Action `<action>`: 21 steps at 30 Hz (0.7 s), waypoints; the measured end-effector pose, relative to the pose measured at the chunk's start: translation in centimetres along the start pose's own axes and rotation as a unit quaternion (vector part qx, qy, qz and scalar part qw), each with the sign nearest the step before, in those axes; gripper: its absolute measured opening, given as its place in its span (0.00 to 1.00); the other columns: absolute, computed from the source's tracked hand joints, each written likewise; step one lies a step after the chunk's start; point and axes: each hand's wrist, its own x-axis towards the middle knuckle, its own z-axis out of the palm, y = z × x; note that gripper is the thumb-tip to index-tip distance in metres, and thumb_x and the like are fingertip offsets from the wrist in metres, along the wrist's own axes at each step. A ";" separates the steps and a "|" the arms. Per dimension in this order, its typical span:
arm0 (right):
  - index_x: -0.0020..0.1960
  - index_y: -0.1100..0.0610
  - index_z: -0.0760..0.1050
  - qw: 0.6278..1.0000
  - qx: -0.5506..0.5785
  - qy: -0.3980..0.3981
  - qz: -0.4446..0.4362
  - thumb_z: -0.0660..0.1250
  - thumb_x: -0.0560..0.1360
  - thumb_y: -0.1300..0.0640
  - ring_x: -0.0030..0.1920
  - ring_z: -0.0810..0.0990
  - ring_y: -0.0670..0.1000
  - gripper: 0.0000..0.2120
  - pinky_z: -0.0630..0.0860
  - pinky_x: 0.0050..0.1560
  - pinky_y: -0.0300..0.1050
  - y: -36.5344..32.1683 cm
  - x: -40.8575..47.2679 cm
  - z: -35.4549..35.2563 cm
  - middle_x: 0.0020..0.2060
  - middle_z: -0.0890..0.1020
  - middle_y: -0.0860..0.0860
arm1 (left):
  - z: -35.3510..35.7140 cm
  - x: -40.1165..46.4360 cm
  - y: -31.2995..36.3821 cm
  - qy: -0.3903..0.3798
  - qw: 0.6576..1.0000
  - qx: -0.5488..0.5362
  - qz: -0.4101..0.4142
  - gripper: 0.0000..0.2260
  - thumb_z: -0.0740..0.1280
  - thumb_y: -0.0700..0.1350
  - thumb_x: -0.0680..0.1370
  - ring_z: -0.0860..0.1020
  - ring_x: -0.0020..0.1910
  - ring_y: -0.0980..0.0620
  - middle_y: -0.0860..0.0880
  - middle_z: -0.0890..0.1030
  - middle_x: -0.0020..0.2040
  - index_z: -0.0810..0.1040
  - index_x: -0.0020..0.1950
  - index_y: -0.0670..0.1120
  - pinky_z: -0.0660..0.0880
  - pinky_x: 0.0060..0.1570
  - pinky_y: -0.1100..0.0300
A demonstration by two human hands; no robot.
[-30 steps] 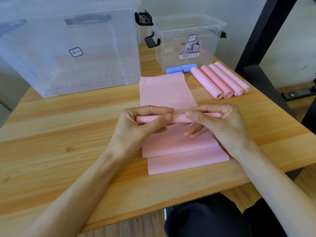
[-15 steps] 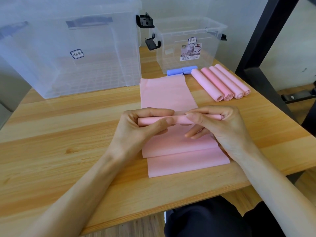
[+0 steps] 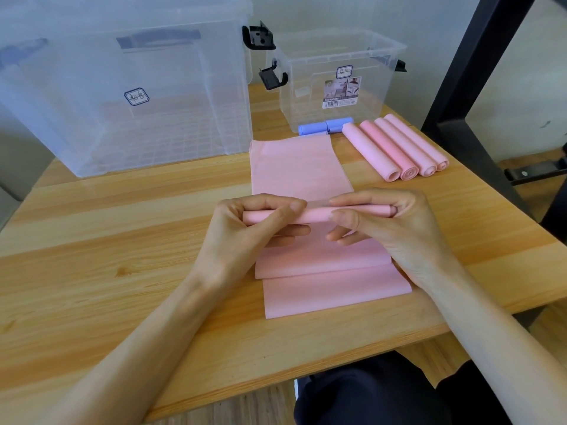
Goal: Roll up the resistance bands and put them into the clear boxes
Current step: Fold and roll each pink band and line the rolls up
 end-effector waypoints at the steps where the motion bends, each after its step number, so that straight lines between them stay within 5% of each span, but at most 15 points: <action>1: 0.46 0.59 0.85 1.000 0.002 0.002 -0.002 0.74 0.66 0.63 0.33 0.86 0.56 0.09 0.83 0.36 0.45 0.0 0.0 0.0 0.34 0.86 0.55 | 0.0 0.0 0.0 -0.002 1.000 -0.004 0.000 0.09 0.71 0.47 0.71 0.86 0.44 0.49 0.46 0.87 0.43 0.85 0.47 0.44 0.82 0.44 0.61; 7: 0.44 0.58 0.85 1.000 -0.001 0.022 -0.009 0.73 0.66 0.60 0.31 0.85 0.56 0.07 0.82 0.32 0.43 -0.1 -0.1 0.1 0.35 0.86 0.54 | -0.3 0.3 -0.1 -0.040 0.996 -0.073 -0.028 0.10 0.71 0.46 0.68 0.85 0.51 0.49 0.47 0.86 0.51 0.87 0.46 0.46 0.80 0.44 0.62; 21: 0.44 0.56 0.86 1.000 0.015 0.007 0.003 0.74 0.66 0.60 0.34 0.86 0.57 0.07 0.83 0.34 0.45 0.0 0.0 0.0 0.38 0.87 0.56 | -0.2 0.2 -0.1 -0.013 1.000 -0.014 -0.007 0.09 0.74 0.42 0.68 0.85 0.47 0.48 0.46 0.87 0.45 0.86 0.47 0.45 0.82 0.46 0.61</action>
